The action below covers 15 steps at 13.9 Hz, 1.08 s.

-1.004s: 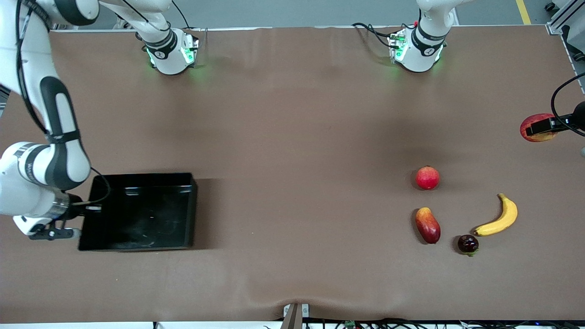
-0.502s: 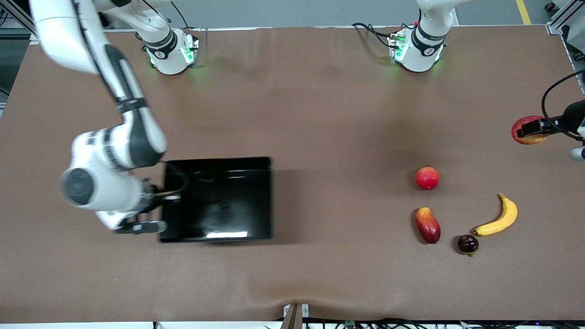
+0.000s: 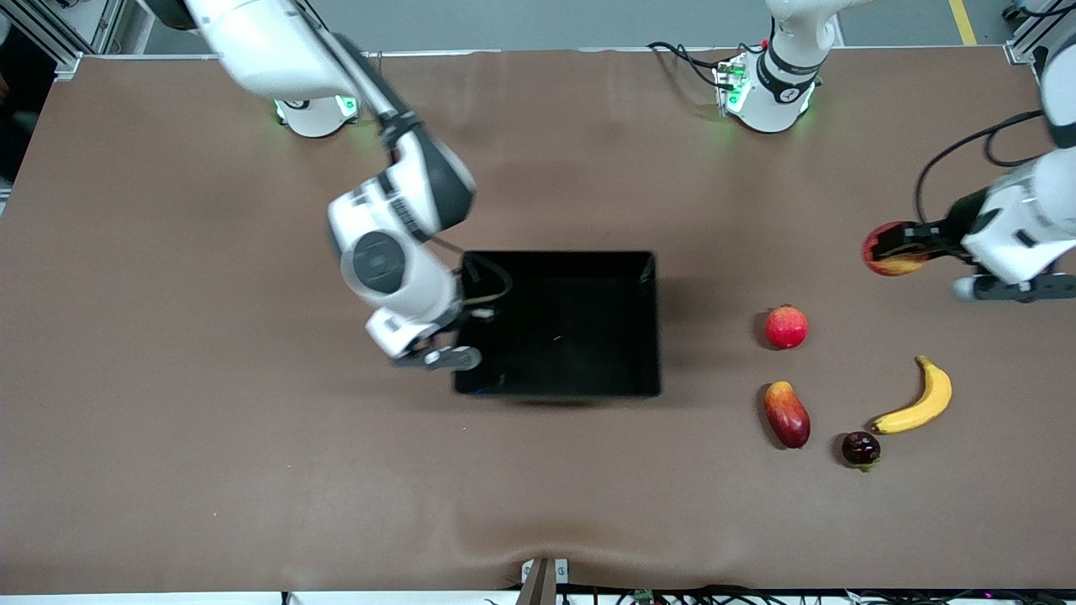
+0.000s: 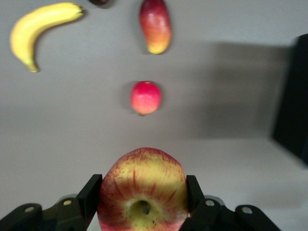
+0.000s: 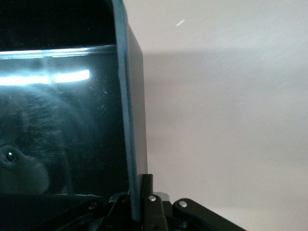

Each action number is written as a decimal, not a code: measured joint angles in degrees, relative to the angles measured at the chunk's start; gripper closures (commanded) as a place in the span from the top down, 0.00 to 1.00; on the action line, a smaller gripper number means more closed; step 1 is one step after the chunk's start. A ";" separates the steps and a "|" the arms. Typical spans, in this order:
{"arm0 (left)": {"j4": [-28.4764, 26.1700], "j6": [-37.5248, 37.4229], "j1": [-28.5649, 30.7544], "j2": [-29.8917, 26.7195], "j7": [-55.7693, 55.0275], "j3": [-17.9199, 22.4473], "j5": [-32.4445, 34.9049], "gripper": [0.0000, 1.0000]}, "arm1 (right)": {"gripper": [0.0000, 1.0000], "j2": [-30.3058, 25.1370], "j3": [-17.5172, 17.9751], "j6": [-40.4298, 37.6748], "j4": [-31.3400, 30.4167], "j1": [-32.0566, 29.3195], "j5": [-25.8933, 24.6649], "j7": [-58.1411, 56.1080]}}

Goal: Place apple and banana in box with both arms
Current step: 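Move the apple above the tray with the left gripper while the right gripper holds it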

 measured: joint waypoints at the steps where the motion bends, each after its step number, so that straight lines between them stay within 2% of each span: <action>1: 0.00 0.68 -0.07 0.74 -2.24 -2.16 -0.02 0.00 | 0.00 0.58 -0.01 1.02 -0.02 1.61 0.01 1.36; 4: -0.04 2.65 -0.58 2.71 -7.98 -7.76 -0.03 0.00 | 0.00 2.73 -0.05 2.56 -0.06 4.16 0.03 3.32; 9: -4.45 8.47 -3.44 3.49 -10.35 -8.83 -0.03 0.00 | 0.00 5.72 -0.08 6.32 -0.09 6.22 0.07 9.07; 10: -6.12 10.25 -3.74 3.54 -10.44 -8.83 -0.03 0.00 | 0.17 6.28 -0.08 6.60 -0.10 6.45 0.07 9.48; 12: -9.89 14.17 -4.00 3.56 -11.94 -8.92 -0.02 0.00 | 1.00 7.28 -0.07 7.50 -0.09 6.92 0.10 9.81; 15: -14.47 20.41 -5.58 3.68 -18.77 -10.10 -0.03 0.00 | 1.00 7.56 -0.07 8.94 -0.02 7.35 0.14 9.86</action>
